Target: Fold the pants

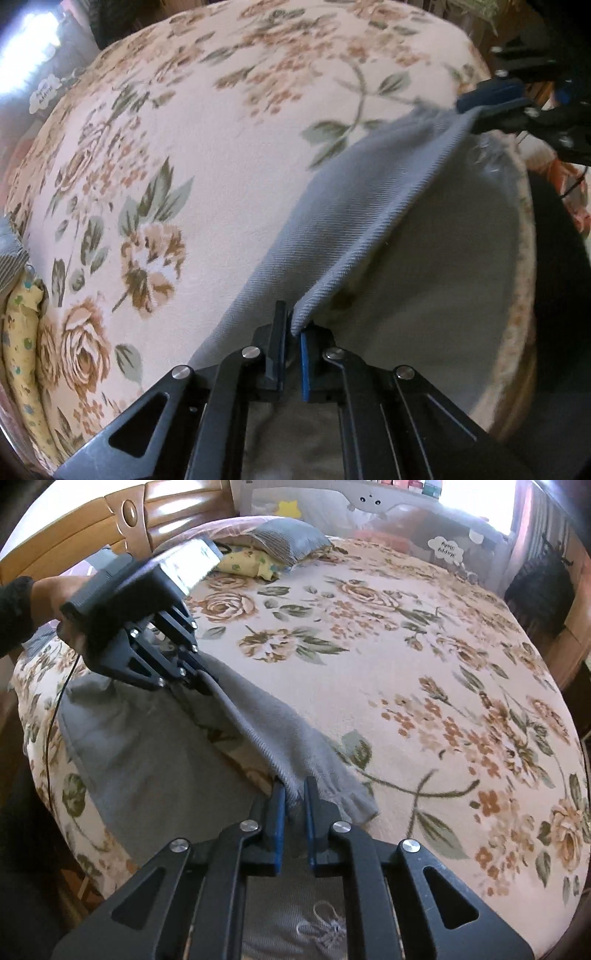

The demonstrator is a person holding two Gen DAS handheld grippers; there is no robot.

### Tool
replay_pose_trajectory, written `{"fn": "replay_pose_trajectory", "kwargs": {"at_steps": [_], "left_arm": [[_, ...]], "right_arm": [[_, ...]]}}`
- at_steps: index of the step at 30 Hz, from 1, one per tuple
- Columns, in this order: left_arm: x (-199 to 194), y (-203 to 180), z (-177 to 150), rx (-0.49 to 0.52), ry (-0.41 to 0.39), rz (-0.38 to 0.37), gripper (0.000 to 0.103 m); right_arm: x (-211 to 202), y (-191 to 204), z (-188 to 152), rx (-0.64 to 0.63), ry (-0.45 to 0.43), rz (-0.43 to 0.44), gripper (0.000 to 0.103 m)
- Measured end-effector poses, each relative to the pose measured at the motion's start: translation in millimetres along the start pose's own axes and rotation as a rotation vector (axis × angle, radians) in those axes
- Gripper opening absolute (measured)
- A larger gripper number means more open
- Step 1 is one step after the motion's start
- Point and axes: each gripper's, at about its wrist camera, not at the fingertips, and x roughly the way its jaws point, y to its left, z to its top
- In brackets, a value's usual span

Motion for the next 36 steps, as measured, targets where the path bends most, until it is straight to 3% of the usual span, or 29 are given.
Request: {"fn": "replay_pose_trajectory", "kwargs": {"at_steps": [6,12,21,27,29,30,32,33,34,36], "left_arm": [[-28,-47,-4,-0.026,-0.047,-0.051,0.004],[-25,-81,4,-0.033,-0.063,-0.115,0.004],[4,-115,-10,-0.055,-0.026,-0.151,0.004],[11,-114,-18,-0.115,-0.029,-0.169,0.005],[13,-112,-21,-0.141,-0.033,-0.172,0.005],[13,-110,-23,-0.155,-0.037,-0.171,0.007],[9,-107,-26,-0.177,-0.054,-0.168,0.008],[6,-106,-28,-0.193,-0.065,-0.17,0.012],[3,-104,-31,-0.206,-0.075,-0.176,0.015],[-4,-101,-34,-0.229,-0.097,-0.179,0.025]], "right_arm": [[-21,-11,-18,0.004,-0.011,-0.043,0.01],[-44,-17,-38,-0.002,-0.067,-0.07,0.01],[-19,-3,-104,0.054,0.074,-0.008,0.01],[-8,-9,-111,0.148,0.093,0.03,0.01],[-8,-9,-111,0.168,0.095,0.041,0.014],[-9,-9,-111,0.174,0.097,0.04,0.021],[-12,-5,-109,0.172,0.101,0.024,0.042],[-14,-2,-108,0.165,0.096,0.014,0.057],[-18,2,-107,0.154,0.082,0.005,0.063],[-23,6,-106,0.152,0.067,0.008,0.064]]}}
